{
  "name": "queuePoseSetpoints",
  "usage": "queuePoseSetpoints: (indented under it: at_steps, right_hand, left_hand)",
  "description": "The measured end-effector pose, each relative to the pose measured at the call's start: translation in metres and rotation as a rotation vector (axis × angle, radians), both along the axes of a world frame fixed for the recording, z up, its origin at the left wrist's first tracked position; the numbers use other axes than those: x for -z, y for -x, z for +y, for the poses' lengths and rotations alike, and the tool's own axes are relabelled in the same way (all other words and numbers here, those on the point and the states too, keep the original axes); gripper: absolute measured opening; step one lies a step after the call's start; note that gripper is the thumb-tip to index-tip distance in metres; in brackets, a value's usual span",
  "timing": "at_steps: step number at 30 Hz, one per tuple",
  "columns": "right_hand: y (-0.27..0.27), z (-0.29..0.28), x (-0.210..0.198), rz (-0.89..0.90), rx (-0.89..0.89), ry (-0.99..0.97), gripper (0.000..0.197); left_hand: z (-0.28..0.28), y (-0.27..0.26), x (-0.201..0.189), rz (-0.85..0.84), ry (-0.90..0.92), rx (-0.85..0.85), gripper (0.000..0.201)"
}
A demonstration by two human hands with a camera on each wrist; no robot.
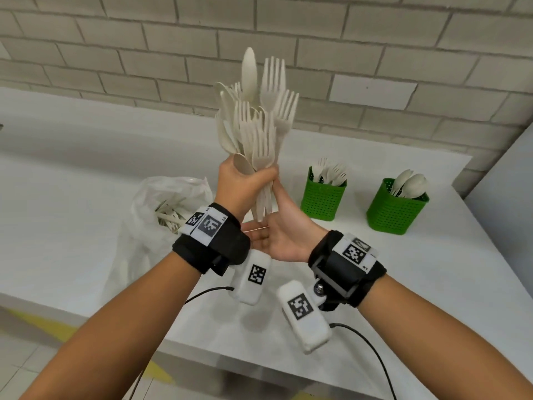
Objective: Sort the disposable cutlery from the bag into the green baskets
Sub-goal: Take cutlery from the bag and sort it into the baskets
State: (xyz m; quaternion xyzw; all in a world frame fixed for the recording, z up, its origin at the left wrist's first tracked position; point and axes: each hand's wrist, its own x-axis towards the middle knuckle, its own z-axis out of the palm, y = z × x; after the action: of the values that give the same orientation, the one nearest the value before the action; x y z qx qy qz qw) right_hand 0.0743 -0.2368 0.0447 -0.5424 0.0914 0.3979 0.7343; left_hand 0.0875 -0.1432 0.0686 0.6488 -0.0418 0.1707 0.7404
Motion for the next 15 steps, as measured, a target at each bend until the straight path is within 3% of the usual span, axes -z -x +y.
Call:
queuePoseSetpoints:
  at_steps: [4,6,10,12,15]
  right_hand:
    - [0.000,-0.024,0.000,-0.111,-0.147,0.185,0.101]
    - [-0.003,-0.035,0.003,-0.144,-0.074,0.228,0.092]
    - [-0.011,-0.045,0.009,-0.063,0.286,-0.063,0.082]
    - [-0.011,-0.036,0.006,-0.093,0.279,-0.207,0.086]
    - [-0.005,-0.016,0.000,-0.125,0.179,-0.309,0.079]
  left_hand:
    - [0.001,-0.004,-0.003,0.055,0.095,0.029,0.040]
    - [0.004,-0.006,-0.006,0.070,0.170,0.044,0.044]
    - [0.006,-0.006,-0.005,0.073,0.240,0.018,0.046]
    - [-0.002,0.001,0.006,0.098,0.178,0.009,0.047]
    - [-0.013,0.011,0.023,0.137,0.165,0.018,0.030]
